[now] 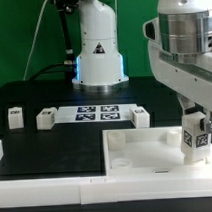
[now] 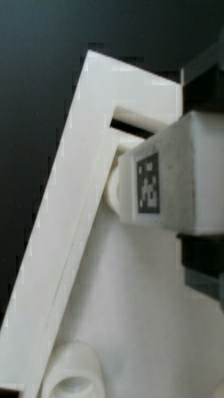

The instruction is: Assemble one leg

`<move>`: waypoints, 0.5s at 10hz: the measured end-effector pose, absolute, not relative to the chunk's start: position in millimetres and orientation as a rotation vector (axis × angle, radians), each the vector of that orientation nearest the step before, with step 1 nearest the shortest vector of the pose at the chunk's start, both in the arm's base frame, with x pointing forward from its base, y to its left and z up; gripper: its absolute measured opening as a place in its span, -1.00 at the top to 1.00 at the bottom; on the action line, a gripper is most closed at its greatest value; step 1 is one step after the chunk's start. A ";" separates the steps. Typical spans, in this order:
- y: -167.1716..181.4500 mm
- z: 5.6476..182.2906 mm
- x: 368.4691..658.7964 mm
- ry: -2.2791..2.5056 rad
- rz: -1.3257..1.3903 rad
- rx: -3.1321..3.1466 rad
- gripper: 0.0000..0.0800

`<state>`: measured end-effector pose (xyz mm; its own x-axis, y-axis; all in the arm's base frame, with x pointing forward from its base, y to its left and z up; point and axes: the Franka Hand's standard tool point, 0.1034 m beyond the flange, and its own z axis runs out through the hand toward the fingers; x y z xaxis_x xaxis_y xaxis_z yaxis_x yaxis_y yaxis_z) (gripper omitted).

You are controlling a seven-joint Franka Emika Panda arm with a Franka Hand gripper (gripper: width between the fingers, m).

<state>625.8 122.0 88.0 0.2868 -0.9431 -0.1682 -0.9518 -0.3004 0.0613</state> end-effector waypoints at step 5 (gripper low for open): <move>125.5 87.9 625.0 1.273 0.242 -2.774 -0.57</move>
Offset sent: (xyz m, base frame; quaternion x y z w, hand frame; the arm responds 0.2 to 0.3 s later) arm -0.0035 0.0020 0.0034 -0.0101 0.0080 -0.3260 0.9453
